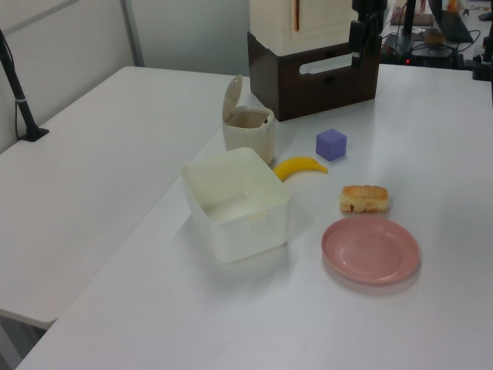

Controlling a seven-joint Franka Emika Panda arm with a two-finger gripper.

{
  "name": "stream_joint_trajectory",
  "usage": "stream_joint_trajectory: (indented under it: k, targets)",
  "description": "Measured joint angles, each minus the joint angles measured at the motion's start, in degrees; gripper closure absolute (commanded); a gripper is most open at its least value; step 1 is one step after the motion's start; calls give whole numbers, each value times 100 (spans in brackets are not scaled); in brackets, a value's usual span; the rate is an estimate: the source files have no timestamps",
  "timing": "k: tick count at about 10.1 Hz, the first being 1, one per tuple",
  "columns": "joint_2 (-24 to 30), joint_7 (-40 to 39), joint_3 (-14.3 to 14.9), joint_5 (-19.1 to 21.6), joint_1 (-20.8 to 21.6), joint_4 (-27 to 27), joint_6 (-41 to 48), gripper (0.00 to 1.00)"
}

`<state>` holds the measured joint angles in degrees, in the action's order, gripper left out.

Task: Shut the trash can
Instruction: 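Move the gripper down toward the open lid of the cream trash can, then push the raised lid down onto the trash can with the gripper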

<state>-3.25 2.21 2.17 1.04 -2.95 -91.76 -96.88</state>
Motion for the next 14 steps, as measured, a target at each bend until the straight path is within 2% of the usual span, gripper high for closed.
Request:
stream_joint_trajectory:
  k: [1, 2, 5, 6, 9, 14]
  targets:
    - [-1, 0, 0, 0, 0, -4, -124, 71]
    - [-6, -57, 0, 56, 0, -8, -245, 75]
    - [-96, -286, -1, 409, 3, -47, -1073, 97]
    - [-192, -298, -9, 514, 13, -69, -1563, 100]
    - [-685, -306, -81, 723, 79, -77, -3256, 100]
    - [-1810, -282, -85, 726, 622, 182, -6309, 100]
